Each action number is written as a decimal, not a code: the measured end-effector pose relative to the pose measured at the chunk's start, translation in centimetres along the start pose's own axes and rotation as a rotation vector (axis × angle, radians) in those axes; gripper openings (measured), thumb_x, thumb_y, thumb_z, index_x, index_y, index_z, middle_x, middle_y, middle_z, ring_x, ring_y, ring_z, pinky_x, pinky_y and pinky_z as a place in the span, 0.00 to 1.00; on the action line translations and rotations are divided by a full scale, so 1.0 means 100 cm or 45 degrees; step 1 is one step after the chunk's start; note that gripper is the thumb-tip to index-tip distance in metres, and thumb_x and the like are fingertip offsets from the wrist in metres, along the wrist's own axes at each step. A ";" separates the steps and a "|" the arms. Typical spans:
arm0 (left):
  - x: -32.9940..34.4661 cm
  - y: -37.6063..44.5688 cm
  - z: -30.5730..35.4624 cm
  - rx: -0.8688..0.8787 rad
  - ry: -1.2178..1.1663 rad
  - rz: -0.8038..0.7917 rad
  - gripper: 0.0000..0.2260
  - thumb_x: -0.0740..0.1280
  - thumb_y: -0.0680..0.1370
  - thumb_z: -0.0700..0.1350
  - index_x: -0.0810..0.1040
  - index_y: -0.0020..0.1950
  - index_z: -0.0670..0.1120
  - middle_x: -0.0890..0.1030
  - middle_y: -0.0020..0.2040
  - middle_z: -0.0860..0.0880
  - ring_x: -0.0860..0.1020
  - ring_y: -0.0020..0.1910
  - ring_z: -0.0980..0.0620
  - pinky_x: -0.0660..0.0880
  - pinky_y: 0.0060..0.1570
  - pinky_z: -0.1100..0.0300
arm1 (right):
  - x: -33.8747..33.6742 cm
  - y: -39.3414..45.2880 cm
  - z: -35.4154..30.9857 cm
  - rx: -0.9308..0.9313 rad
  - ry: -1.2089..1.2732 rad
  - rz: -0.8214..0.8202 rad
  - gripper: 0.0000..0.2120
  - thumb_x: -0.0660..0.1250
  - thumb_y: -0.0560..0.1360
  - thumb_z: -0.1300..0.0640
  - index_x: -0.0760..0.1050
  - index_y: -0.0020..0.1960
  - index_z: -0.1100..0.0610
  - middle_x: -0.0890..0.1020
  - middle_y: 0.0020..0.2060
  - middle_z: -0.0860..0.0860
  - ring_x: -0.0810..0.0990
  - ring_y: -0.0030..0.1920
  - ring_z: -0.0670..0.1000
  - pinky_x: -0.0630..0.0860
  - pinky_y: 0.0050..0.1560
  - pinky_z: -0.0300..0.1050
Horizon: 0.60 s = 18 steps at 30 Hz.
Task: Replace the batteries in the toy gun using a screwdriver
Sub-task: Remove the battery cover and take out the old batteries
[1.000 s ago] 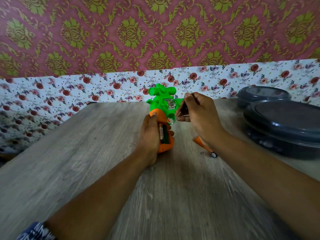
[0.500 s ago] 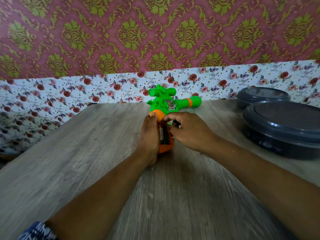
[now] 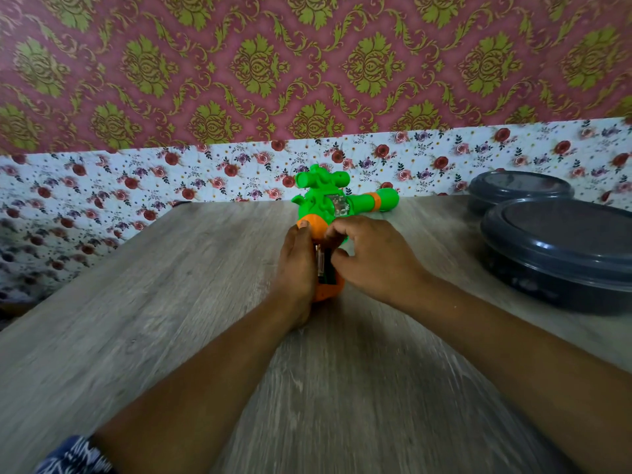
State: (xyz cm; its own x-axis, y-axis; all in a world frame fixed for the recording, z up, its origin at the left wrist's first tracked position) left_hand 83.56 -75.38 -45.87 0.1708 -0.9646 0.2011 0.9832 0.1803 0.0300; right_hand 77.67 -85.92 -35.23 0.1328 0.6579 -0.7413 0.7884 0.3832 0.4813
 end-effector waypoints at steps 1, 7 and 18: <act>0.001 0.000 0.000 0.002 -0.003 -0.012 0.35 0.59 0.65 0.68 0.73 0.64 0.46 0.79 0.59 0.40 0.78 0.58 0.39 0.76 0.51 0.43 | -0.001 0.000 0.000 0.004 0.014 0.013 0.10 0.65 0.69 0.61 0.79 0.50 0.54 0.82 0.49 0.52 0.78 0.51 0.54 0.75 0.52 0.51; 0.002 -0.006 0.007 0.055 -0.083 -0.007 0.39 0.60 0.66 0.67 0.67 0.67 0.40 0.72 0.64 0.32 0.76 0.51 0.44 0.73 0.42 0.55 | 0.001 0.001 0.002 0.000 -0.015 -0.008 0.14 0.65 0.71 0.61 0.81 0.55 0.53 0.82 0.52 0.53 0.78 0.54 0.53 0.74 0.55 0.48; 0.005 -0.011 0.011 0.044 -0.021 0.008 0.39 0.59 0.64 0.67 0.69 0.66 0.42 0.75 0.64 0.35 0.73 0.64 0.34 0.70 0.61 0.39 | -0.005 0.000 -0.003 -0.021 -0.016 0.060 0.09 0.68 0.69 0.59 0.83 0.49 0.55 0.83 0.48 0.54 0.80 0.49 0.55 0.76 0.52 0.51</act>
State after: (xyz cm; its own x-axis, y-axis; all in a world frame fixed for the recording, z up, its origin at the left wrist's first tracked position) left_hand 82.44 -75.84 -44.75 0.1753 -0.9603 0.2172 0.9792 0.1930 0.0628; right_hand 77.44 -86.03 -34.75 0.1768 0.6675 -0.7233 0.7710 0.3629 0.5234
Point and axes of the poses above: each hand's wrist, its own y-axis towards the middle knuckle, its own x-axis out of the palm, z = x × y, the point moved 9 cm from there along y, towards the middle knuckle
